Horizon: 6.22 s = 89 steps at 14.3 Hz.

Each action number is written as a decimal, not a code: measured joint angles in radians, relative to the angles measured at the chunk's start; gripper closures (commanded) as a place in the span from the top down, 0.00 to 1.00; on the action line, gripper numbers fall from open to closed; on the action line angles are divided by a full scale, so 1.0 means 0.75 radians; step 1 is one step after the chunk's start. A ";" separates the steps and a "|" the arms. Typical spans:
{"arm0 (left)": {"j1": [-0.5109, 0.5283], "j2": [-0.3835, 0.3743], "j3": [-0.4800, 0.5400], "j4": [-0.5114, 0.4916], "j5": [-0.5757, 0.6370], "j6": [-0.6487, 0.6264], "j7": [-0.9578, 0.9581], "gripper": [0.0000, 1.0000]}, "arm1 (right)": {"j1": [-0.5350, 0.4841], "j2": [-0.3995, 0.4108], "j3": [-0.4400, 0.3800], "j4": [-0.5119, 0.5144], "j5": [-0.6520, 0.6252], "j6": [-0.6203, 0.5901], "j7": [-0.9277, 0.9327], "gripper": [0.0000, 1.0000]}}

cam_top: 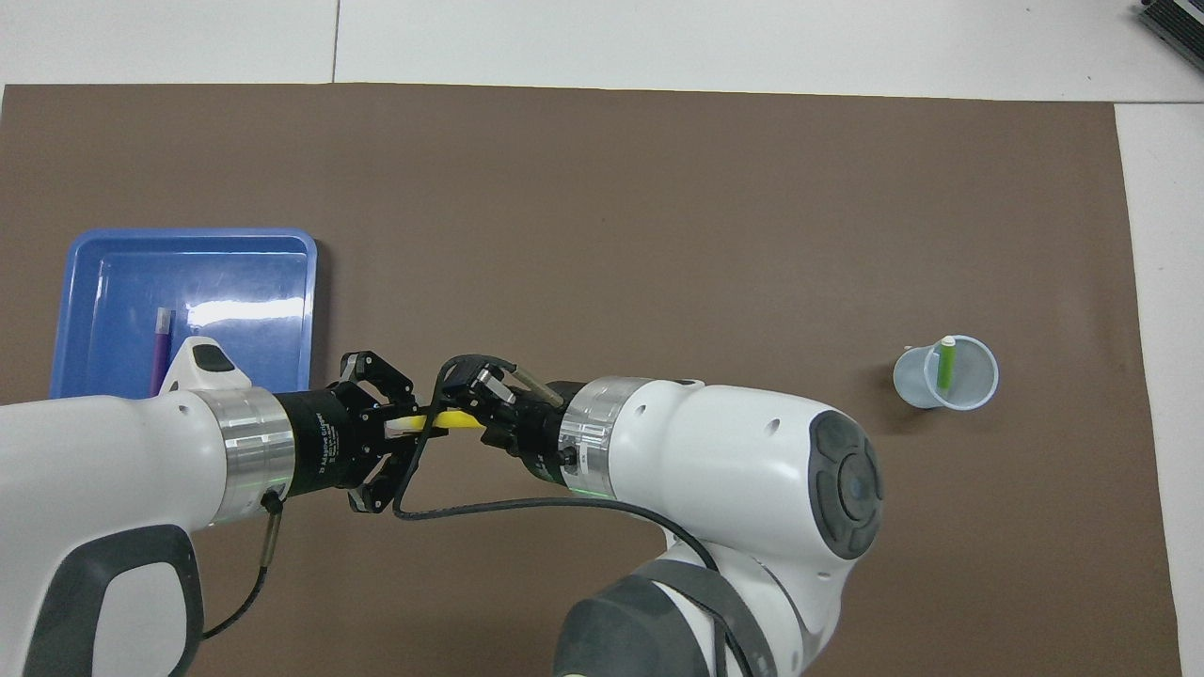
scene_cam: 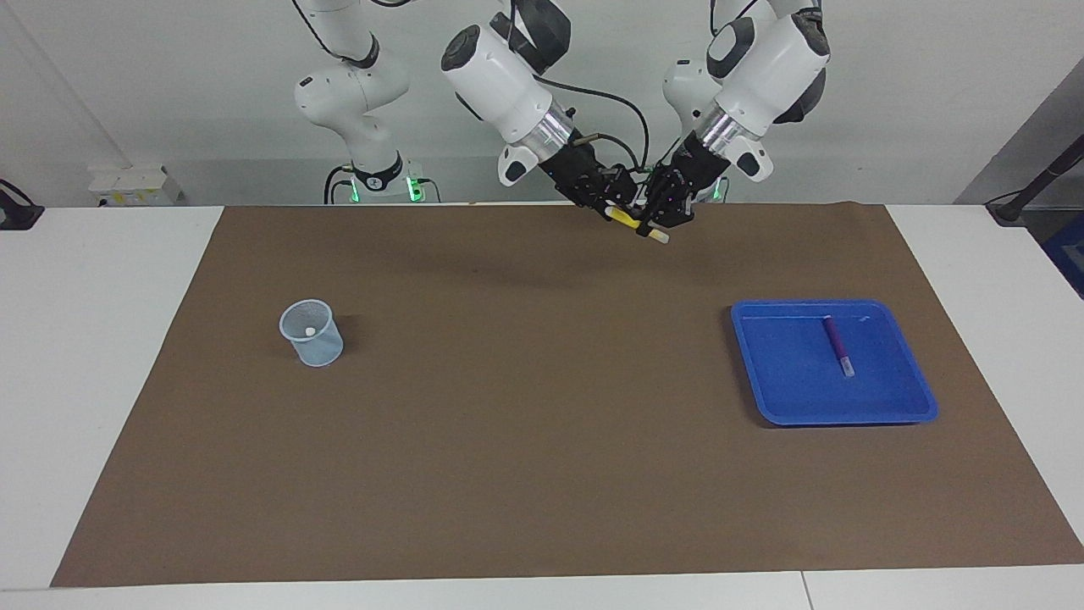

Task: Transfer and insert pens with both arms
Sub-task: 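Grasp the yellow pen with the right gripper and open the left gripper, then insert the yellow pen into the white cup with the right gripper, then reach the left gripper to the purple pen in the tray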

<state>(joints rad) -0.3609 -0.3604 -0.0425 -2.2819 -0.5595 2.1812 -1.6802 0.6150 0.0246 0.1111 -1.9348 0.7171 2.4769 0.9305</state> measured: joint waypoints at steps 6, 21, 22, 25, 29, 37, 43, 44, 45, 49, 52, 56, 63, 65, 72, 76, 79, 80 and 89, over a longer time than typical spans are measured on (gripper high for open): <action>0.001 -0.001 0.003 0.000 0.000 0.001 -0.003 0.00 | -0.001 0.000 0.002 -0.005 0.000 -0.011 0.000 0.08; 0.000 -0.008 -0.003 -0.001 -0.001 0.001 0.015 0.46 | -0.050 -0.001 -0.005 -0.006 -0.010 -0.152 -0.158 0.00; 0.000 -0.008 -0.003 -0.001 -0.001 0.001 0.016 0.45 | -0.080 -0.002 -0.006 -0.005 -0.021 -0.196 -0.220 0.00; 0.001 -0.008 -0.001 -0.002 -0.001 -0.003 0.085 0.41 | -0.184 -0.007 -0.008 -0.002 -0.130 -0.362 -0.442 0.00; 0.080 -0.015 0.009 -0.003 -0.001 -0.131 0.478 0.41 | -0.336 -0.021 -0.011 0.021 -0.287 -0.610 -0.833 0.00; 0.328 -0.043 0.017 -0.003 0.186 -0.389 1.420 0.41 | -0.670 -0.041 -0.020 0.125 -0.769 -1.061 -1.751 0.00; 0.564 -0.060 0.027 0.000 0.386 -0.491 2.075 0.43 | -0.686 -0.040 -0.014 0.137 -1.237 -0.983 -2.274 0.00; 0.579 -0.061 0.027 0.002 0.421 -0.490 2.131 0.45 | -0.703 -0.040 -0.015 0.117 -1.255 -0.937 -2.310 0.00; 0.593 -0.061 0.027 0.003 0.452 -0.489 2.181 0.45 | -0.730 -0.040 -0.016 0.095 -1.257 -0.892 -2.346 0.00; 0.695 -0.055 0.029 0.004 0.525 -0.453 2.393 0.45 | -0.802 -0.043 -0.017 0.013 -1.253 -0.817 -2.384 0.00; 0.738 -0.010 0.030 0.005 0.585 -0.375 2.489 0.45 | -0.829 -0.066 -0.016 -0.068 -1.190 -0.775 -2.379 0.00; 0.746 0.095 0.029 0.022 0.615 -0.281 2.572 0.45 | -0.851 -0.096 -0.018 -0.140 -1.141 -0.758 -2.358 0.00; 0.794 0.375 0.030 0.057 0.616 0.013 2.627 0.48 | -0.915 -0.102 -0.018 -0.284 -1.141 -0.578 -2.352 0.00; 0.804 0.433 0.029 0.068 0.616 0.076 2.630 0.49 | -0.915 -0.102 -0.016 -0.306 -1.129 -0.543 -2.351 0.00; 0.806 0.616 0.028 0.124 0.616 0.248 2.632 0.51 | -0.915 -0.102 -0.014 -0.380 -1.089 -0.428 -2.351 0.24; 0.806 0.712 0.028 0.157 0.616 0.331 2.633 0.51 | -0.915 -0.102 -0.014 -0.391 -1.089 -0.375 -2.351 0.53; 0.806 0.750 0.028 0.184 0.616 0.348 2.633 0.51 | -0.915 -0.102 -0.014 -0.391 -1.089 -0.374 -2.351 0.58; 0.806 0.760 0.028 0.191 0.616 0.355 2.633 0.51 | -0.915 -0.102 -0.014 -0.391 -1.089 -0.376 -2.351 0.58; 0.806 0.823 0.028 0.203 0.617 0.438 2.637 0.00 | -0.883 -0.115 0.006 -0.129 -1.064 -0.761 -2.350 0.58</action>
<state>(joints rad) 0.2436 0.2569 -0.0213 -2.1300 -0.0969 2.5097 0.2977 -0.0472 -0.0619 0.1153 -2.0316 -0.0808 1.9062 -0.8319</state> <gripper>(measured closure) 0.687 0.396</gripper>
